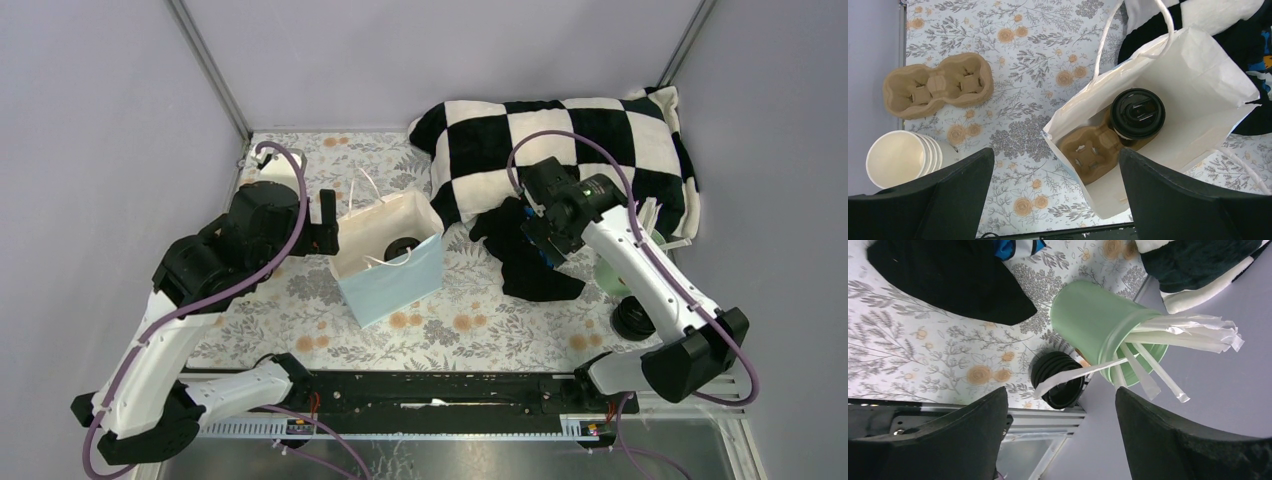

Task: Pack the takeout coffee

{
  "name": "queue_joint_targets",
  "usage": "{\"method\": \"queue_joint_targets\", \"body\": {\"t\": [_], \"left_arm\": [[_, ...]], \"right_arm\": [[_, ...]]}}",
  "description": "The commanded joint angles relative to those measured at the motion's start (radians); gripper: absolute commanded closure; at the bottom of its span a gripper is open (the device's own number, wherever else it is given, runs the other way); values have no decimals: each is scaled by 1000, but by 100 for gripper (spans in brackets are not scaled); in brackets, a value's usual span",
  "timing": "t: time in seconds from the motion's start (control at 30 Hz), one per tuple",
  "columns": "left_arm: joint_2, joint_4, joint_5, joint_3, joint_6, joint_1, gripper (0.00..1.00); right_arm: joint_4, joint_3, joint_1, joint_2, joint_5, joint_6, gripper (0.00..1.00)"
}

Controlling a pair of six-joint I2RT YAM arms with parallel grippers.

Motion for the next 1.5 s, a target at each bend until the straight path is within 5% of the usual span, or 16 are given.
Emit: {"method": "queue_joint_targets", "body": {"t": [0.0,0.17,0.33,0.6,0.83,0.93,1.07,1.23,1.47], "left_arm": [[8,20,-18,52,-14,-4,1],[10,-3,-29,78,-23,-3,1],[23,-30,-52,122,-18,-5,1],[31,-44,-66,161,-17,-3,1],[52,-50,-79,183,-24,-3,1],[69,-55,-82,218,-38,-3,1],[84,-59,-85,277,-74,-4,1],[67,-46,-119,341,-128,-3,1],[-8,-17,-139,321,-185,-5,1]], "right_arm": [[24,-46,18,25,87,-41,18],[52,-95,20,84,201,-48,31],[50,-66,29,123,289,-17,66],[-177,157,125,103,152,171,93],[-204,554,191,56,60,235,98],[-11,650,191,21,-101,236,100],[328,577,191,-38,-511,339,100],[635,510,191,52,-880,714,100],[821,424,321,148,-901,849,100]]}}
